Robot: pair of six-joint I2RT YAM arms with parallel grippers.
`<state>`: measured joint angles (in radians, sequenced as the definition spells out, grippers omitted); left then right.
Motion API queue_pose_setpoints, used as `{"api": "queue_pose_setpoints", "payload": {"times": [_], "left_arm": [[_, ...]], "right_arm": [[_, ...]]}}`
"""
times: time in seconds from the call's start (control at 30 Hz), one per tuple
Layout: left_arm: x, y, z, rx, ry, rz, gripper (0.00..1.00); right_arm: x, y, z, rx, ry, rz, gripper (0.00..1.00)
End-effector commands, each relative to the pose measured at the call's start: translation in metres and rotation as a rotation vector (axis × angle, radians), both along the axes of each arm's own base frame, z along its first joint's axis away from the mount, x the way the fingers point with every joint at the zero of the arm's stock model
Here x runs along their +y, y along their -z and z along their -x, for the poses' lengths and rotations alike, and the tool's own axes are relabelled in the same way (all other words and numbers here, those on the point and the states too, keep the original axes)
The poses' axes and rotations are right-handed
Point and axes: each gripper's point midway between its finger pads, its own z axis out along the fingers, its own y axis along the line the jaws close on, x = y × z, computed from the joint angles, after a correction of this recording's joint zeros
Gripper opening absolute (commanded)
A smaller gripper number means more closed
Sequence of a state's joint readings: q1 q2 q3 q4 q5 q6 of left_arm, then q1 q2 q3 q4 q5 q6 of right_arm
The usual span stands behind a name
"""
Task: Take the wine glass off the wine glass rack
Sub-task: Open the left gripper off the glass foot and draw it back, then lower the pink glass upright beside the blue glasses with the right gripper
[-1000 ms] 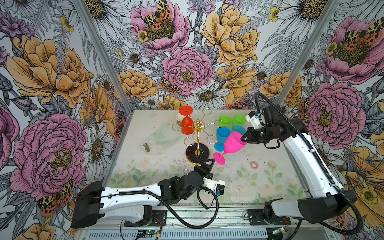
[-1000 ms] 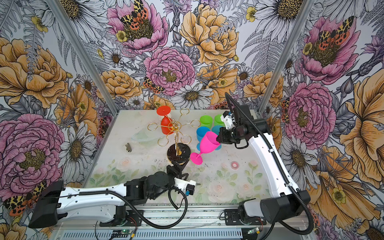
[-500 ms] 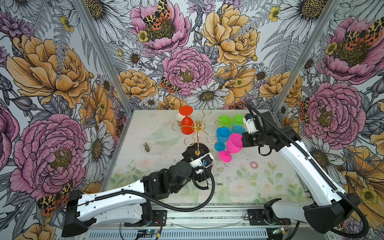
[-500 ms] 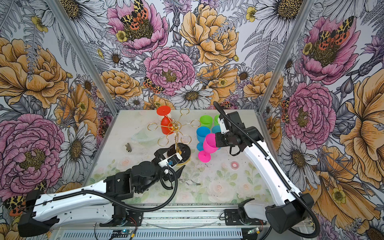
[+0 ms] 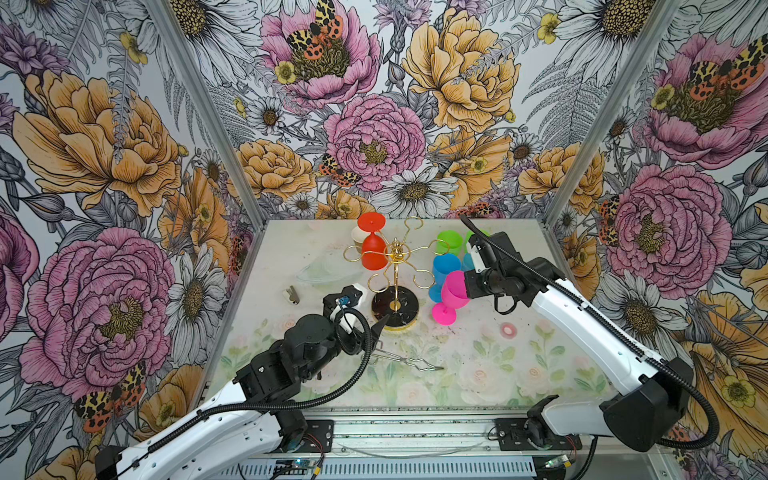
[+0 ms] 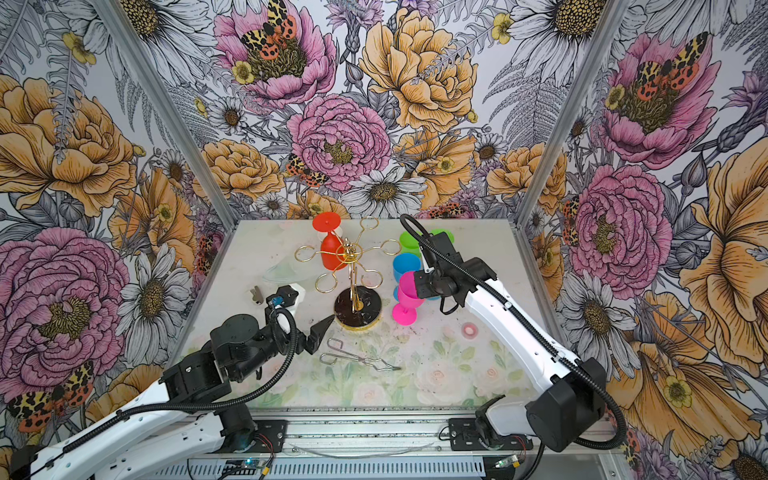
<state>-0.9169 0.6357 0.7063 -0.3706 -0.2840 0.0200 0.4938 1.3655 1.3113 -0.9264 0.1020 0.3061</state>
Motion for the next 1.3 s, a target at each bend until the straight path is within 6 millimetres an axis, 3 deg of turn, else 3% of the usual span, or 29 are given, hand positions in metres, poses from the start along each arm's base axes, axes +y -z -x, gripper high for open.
{"api": "queue_pose_setpoints", "payload": {"times": [0.0, 0.33, 0.83, 1.27], "left_arm": [[0.003, 0.007, 0.003, 0.059, 0.013, 0.034, 0.99], [0.015, 0.004, 0.002, 0.069, -0.006, 0.077, 0.99], [0.053, 0.005, -0.002, 0.083, -0.12, 0.14, 0.99], [0.061, 0.009, -0.009, 0.105, -0.157, 0.154, 0.99]], "right_arm": [[0.002, -0.001, -0.013, -0.048, 0.035, 0.01, 0.0], [0.004, 0.015, -0.023, -0.053, 0.07, 0.023, 0.0], [0.011, 0.041, -0.03, -0.032, 0.082, 0.024, 0.0], [0.013, 0.047, -0.023, -0.016, 0.064, 0.032, 0.0]]}}
